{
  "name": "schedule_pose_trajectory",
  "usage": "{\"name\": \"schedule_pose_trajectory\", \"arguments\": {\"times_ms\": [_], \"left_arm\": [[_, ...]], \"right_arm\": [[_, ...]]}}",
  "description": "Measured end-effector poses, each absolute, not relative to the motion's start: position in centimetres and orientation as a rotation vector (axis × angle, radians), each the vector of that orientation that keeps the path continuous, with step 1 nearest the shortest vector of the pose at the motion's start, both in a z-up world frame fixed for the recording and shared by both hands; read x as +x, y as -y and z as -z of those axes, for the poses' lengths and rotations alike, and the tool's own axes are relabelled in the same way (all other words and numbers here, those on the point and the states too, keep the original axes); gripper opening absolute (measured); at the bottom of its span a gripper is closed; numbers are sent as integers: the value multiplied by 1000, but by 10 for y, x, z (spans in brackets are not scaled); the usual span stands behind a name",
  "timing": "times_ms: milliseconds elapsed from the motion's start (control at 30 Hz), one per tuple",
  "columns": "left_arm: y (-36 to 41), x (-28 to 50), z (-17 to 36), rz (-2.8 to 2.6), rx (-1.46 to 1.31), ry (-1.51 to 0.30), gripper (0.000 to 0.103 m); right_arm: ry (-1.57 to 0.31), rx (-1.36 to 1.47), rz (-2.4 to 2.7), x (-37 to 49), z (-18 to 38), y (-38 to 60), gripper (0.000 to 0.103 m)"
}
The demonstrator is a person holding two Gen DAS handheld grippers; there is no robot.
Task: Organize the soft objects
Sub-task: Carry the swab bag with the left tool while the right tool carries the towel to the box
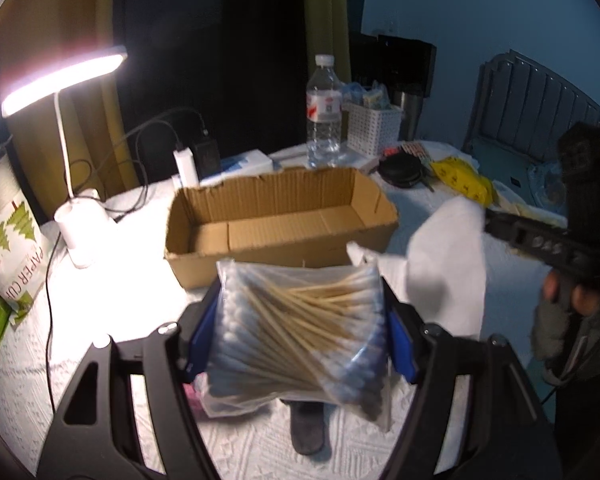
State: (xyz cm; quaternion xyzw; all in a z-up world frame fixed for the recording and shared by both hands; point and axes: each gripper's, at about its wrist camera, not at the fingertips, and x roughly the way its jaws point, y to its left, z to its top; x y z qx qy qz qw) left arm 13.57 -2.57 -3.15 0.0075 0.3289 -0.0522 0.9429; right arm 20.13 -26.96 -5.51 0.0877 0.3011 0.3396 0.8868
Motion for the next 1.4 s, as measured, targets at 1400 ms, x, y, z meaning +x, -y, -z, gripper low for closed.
{"name": "schedule_pose_trajectory", "arguments": {"times_ms": [1400], "left_arm": [[24, 289, 57, 122, -38, -746, 71]], "right_arm": [[-673, 6, -709, 329, 74, 204, 3]]}}
